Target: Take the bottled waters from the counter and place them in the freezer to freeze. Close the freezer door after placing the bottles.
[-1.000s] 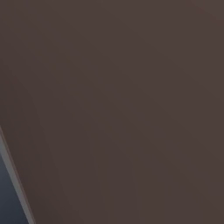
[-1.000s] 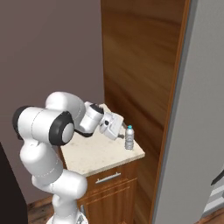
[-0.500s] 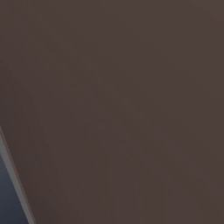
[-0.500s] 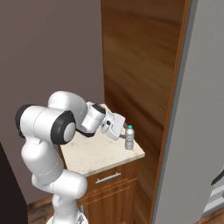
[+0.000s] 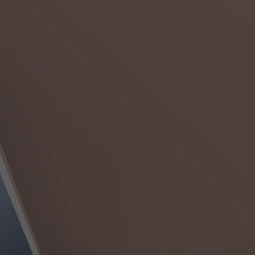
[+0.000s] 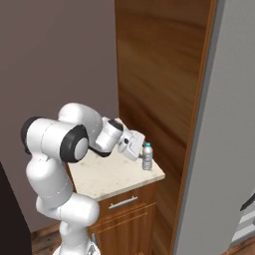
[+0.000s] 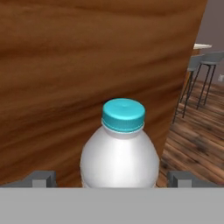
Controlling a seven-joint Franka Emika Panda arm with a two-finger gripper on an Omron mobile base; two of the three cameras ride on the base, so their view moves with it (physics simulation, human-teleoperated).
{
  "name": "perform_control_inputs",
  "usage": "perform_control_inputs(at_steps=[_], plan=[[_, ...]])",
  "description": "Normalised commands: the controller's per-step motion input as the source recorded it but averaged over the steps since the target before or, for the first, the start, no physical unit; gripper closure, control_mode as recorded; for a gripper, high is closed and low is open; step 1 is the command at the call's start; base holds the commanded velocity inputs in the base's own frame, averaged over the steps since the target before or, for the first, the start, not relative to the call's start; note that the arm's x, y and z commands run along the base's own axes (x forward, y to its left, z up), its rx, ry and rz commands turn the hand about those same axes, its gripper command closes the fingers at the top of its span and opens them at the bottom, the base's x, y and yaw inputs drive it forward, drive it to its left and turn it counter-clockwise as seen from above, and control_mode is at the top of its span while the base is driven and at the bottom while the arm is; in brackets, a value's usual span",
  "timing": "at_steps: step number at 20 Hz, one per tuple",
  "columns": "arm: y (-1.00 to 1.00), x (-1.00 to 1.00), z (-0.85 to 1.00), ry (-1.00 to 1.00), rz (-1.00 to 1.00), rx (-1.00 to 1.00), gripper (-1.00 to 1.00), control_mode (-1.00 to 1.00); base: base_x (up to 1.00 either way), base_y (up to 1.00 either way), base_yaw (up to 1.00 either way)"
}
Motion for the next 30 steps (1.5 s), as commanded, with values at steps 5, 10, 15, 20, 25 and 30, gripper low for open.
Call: perform_control_inputs(at_steps=[5,10,15,20,25,30], plan=[[-0.09,0.01,-0.08,0.00,-0.01,0.00,-1.00,-1.00,0.00,0.00,0.00],[-0.03,0.00,-0.04,0.00,0.00,0.00,-1.00,-1.00,0.00,0.00,0.00],[0.00,0.00,0.00,0.00,0.00,0.00,-1.00,-1.00,0.00,0.00,0.00],[0.00,0.00,0.00,0.00,0.00,0.00,1.00,-1.00,0.00,0.00,0.00],[0.00,0.00,0.00,0.00,0.00,0.00,1.00,-1.00,0.00,0.00,0.00],[0.00,0.00,0.00,0.00,0.00,0.00,1.00,-1.00,0.00,0.00,0.00]])
